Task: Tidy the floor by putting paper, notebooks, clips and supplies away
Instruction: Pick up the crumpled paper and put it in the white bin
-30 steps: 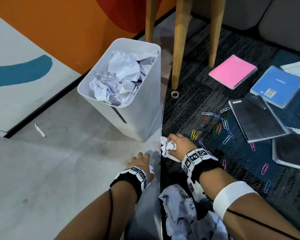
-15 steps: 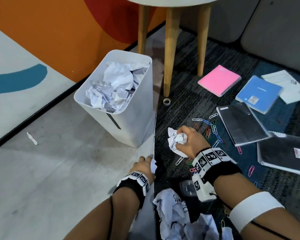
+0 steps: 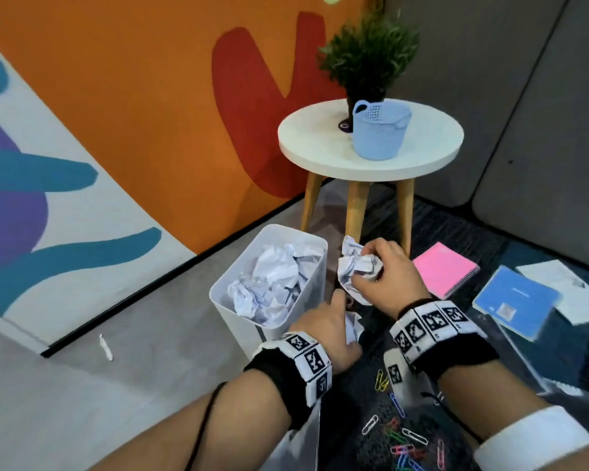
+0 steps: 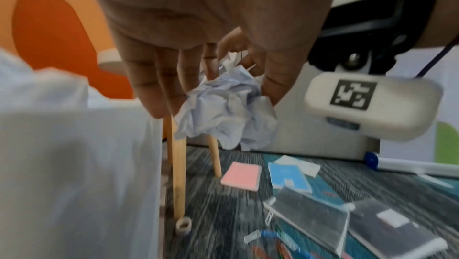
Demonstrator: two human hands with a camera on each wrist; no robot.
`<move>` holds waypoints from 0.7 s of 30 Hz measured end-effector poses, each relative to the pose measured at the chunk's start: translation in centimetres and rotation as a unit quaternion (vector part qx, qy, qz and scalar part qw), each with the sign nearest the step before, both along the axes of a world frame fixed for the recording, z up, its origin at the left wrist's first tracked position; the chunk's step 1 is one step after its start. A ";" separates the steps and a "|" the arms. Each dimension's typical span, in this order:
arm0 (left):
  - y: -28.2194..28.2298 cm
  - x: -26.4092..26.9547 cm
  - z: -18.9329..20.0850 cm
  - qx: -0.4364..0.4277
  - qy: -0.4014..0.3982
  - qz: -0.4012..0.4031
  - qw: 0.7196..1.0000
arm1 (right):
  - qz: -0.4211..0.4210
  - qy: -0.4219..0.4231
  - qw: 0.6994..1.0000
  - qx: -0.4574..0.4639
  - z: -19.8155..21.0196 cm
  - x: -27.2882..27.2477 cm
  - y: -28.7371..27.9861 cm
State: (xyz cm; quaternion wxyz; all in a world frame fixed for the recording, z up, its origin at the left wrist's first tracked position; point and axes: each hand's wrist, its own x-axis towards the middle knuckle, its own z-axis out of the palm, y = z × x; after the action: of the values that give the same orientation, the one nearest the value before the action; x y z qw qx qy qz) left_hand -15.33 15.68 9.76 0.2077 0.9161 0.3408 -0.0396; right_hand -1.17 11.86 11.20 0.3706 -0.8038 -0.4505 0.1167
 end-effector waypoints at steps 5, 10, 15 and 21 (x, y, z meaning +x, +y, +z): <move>2.0 -1.4 5.9 0.038 -0.070 0.035 0.996 | 0.034 -0.017 0.999 0.037 4.4 -1.3 2.6; 6.5 -3.3 9.5 0.075 -0.120 0.093 0.986 | 0.060 -0.017 0.996 0.062 5.8 -2.7 6.0; 10.2 -4.9 7.2 0.088 -0.096 0.095 0.987 | 0.078 -0.039 0.996 -0.024 4.0 -3.8 9.5; 12.4 -5.7 3.4 0.086 -0.066 0.105 0.989 | 0.082 -0.146 0.979 -0.115 1.4 -3.9 10.9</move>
State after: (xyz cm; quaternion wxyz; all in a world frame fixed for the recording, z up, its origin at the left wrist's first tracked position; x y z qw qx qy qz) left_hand -21.04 28.10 13.20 0.1527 0.8905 0.4224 0.0721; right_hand -5.06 22.77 12.59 0.1954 -0.8099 -0.5475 0.0785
